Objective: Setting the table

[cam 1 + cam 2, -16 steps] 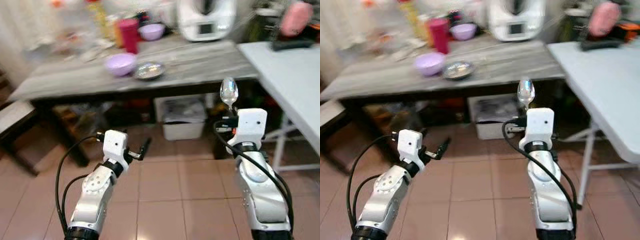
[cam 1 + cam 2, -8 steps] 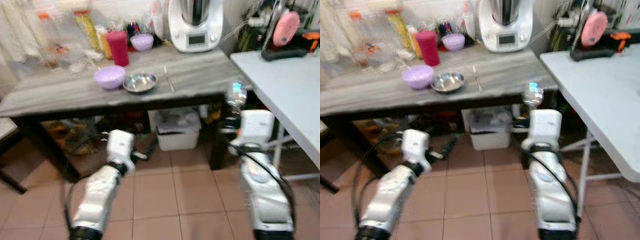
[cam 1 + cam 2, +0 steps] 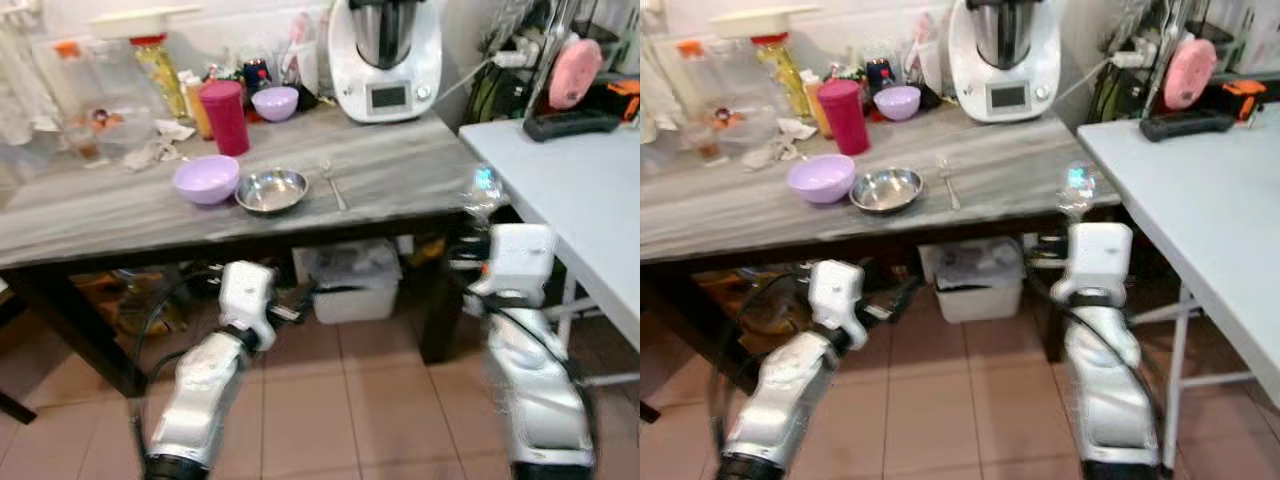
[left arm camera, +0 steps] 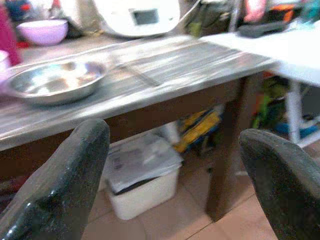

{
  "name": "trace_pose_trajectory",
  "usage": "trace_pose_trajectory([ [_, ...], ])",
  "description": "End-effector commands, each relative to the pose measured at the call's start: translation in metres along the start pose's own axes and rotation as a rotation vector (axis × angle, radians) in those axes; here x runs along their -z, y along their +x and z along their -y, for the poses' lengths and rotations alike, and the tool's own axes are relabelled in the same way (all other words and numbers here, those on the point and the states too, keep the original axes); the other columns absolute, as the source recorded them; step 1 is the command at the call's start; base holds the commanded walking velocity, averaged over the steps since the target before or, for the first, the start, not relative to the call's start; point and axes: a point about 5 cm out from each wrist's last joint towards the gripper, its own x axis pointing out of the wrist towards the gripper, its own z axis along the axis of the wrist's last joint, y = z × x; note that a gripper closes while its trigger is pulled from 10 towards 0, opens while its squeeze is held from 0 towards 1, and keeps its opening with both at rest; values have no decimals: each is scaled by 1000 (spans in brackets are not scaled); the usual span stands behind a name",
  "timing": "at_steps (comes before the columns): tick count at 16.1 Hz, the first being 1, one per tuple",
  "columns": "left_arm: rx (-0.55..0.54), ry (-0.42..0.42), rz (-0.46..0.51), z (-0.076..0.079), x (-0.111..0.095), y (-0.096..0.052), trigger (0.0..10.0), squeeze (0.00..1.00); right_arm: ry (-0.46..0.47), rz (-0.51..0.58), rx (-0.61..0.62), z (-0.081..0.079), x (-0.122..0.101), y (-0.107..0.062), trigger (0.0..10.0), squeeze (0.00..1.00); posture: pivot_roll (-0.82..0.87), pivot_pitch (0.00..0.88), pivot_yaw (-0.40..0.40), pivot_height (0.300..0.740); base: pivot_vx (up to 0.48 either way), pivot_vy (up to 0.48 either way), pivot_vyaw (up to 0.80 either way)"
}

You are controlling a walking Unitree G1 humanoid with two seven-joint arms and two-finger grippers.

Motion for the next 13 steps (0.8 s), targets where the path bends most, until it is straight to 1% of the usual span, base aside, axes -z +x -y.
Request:
trace_pose_trajectory([
  [1, 10, 6, 10, 2, -4, 4, 10000, 0, -9, 28, 6, 4, -6, 1, 10000, 0, -253, 0, 80, 740, 368, 0, 0],
  [5, 9, 7, 8, 2, -3, 4, 10000, 0, -10, 33, 5, 4, -6, 1, 10000, 0, -254, 0, 81, 740, 364, 0, 573],
  [13, 12, 7, 9, 3, -3, 5, 10000, 0, -3, 38, 16, 5, -7, 3, 10000, 0, -252, 0, 80, 740, 366, 0, 0],
])
